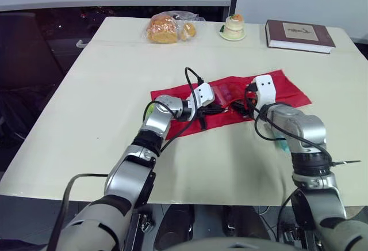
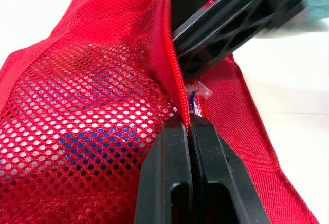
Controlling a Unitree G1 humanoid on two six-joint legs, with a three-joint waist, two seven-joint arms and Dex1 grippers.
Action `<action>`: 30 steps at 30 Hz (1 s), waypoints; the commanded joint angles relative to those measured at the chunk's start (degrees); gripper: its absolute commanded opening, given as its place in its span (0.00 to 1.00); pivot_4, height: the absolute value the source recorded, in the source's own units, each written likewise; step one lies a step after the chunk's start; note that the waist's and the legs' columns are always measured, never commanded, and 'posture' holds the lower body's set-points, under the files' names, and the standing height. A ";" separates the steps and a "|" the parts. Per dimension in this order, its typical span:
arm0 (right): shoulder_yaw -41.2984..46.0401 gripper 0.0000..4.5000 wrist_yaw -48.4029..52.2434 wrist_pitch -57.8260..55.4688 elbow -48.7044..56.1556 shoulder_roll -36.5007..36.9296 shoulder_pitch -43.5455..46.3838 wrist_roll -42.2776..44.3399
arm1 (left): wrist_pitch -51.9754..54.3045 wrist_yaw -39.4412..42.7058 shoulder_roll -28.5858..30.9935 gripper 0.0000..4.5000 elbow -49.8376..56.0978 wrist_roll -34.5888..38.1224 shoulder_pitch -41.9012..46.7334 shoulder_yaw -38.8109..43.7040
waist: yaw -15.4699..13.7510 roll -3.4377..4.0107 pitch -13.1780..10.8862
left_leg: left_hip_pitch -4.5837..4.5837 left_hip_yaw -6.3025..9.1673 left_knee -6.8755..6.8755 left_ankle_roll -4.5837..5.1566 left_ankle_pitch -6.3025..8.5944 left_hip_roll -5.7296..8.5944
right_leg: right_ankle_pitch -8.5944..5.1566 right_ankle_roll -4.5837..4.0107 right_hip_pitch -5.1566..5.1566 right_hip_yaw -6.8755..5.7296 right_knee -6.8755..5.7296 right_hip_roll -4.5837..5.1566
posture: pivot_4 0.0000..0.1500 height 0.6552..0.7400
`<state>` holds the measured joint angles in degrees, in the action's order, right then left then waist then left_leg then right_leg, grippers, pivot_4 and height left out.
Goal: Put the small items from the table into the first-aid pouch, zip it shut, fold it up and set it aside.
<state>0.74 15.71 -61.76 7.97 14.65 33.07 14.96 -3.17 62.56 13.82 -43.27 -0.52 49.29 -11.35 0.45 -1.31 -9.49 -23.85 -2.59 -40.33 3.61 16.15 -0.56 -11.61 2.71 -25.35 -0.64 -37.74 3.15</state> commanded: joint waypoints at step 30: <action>46.83 1.00 37.60 40.21 31.92 21.24 -57.48 31.02 | -12.81 5.89 13.58 0.00 -14.29 -3.12 5.66 0.58 | 0.11 -0.03 0.00 | 0.11 -0.02 0.02 0.01 0.01 -0.06 | -0.01 0.02 0.09 0.03 0.08 -0.07 | 1.00 0.87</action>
<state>43.77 52.28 -22.37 37.33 35.08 -23.71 42.93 -15.77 67.86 26.06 -58.51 -3.73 55.57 -11.70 0.56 -1.34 -9.50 -23.73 -2.60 -40.31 3.62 16.17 -0.63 -11.63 2.74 -25.25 -0.62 -37.66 3.08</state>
